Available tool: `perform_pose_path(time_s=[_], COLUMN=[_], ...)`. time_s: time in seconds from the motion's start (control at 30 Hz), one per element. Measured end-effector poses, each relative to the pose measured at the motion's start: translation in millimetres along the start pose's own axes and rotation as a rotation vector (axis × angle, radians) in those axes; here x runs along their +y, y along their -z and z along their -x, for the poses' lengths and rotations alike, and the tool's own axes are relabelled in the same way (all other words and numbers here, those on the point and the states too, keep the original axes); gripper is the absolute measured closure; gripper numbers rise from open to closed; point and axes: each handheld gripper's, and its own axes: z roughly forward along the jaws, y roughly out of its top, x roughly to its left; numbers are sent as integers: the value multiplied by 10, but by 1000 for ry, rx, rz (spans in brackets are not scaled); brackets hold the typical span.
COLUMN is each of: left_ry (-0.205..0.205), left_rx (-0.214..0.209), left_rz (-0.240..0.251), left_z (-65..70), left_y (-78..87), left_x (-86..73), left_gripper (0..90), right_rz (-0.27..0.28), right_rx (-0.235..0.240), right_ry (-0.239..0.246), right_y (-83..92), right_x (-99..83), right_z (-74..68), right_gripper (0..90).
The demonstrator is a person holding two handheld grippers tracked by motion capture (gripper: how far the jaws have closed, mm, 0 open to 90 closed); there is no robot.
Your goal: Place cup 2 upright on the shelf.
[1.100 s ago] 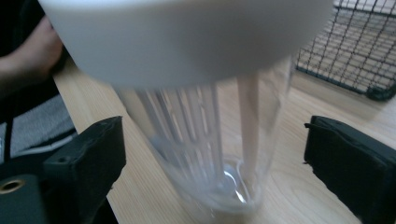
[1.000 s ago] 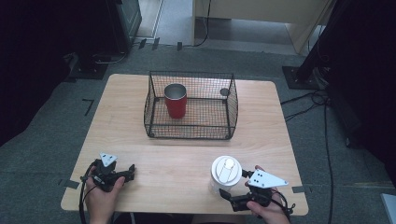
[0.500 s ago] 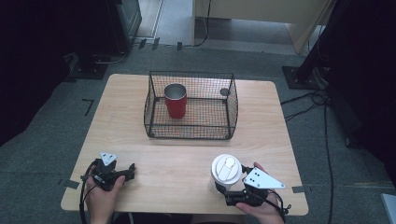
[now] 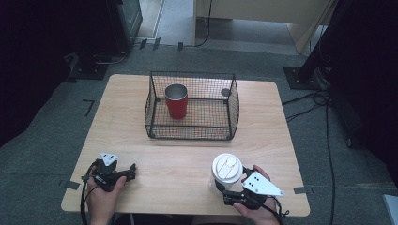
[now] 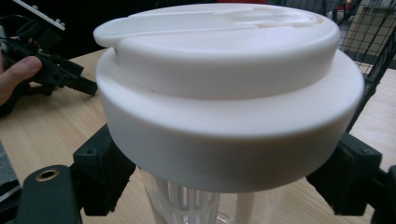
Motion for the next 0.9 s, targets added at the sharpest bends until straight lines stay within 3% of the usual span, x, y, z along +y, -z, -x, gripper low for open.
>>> perform_pose_path(time_s=[0.27,0.5,0.6,0.67,0.9], left_ry=[0,0,0,0,0], left_rx=[0,0,0,0,0], left_rz=[0,1,0,0,1], left_z=[0,0,0,0,0], left_y=[0,-1,0,0,-1], left_x=[0,-1,0,0,0], left_gripper=[0,0,0,0,0], right_rz=[-3,-30,-41,-48,-25], right_rx=[1,-8,-10,-36,-59], right_ry=[-16,-42,-41,-14,-1], right_y=[-1,-74,-113,-142,-169], right_x=[1,65,74,61,50], right_z=[8,-15,-25,-52,-98], right_gripper=[160,56,78,157,164])
